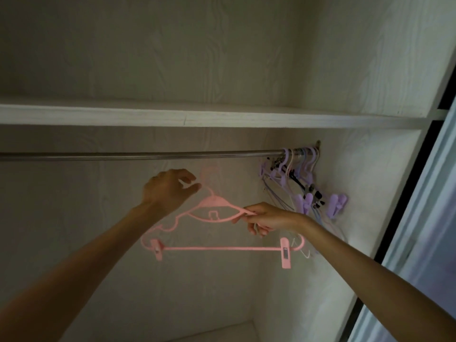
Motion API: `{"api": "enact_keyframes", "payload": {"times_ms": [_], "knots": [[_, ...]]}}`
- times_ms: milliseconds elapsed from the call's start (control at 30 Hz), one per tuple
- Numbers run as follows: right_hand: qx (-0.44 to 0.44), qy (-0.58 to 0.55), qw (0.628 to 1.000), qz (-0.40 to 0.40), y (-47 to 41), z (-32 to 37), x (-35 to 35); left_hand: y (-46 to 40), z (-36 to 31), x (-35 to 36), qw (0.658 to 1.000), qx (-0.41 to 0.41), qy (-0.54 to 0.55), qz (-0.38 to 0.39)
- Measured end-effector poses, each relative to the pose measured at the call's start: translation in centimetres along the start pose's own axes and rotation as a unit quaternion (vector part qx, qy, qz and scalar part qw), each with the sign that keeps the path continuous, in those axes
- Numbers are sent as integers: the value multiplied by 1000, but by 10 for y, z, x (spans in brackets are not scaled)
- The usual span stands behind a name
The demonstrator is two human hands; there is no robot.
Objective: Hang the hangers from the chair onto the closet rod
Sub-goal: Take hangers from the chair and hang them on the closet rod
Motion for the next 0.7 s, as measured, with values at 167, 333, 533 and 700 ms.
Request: {"api": "enact_keyframes", "payload": {"times_ms": [167,333,533,700], "knots": [[-38,3,999,38,-4,3,4,24,-4,56,932,59,15,358],[-58,17,997,-42,-22,12,-10,24,1,50,888,-9,50,457],[-16,162,981,-105,-46,-2,-18,15,19,37,882,-55,39,466],[20,-5,987,-161,-49,11,-17,-3,20,49,929,-106,70,348]]}}
Point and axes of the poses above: each hand's wrist, its own y-axis away from the middle knuckle, its own x-axis out of the palm, z = x × y, the point moved 8 cm from there along -y, towards the middle knuckle, and after that the axes turned 7 degrees about -z, right-handed, at the moved point
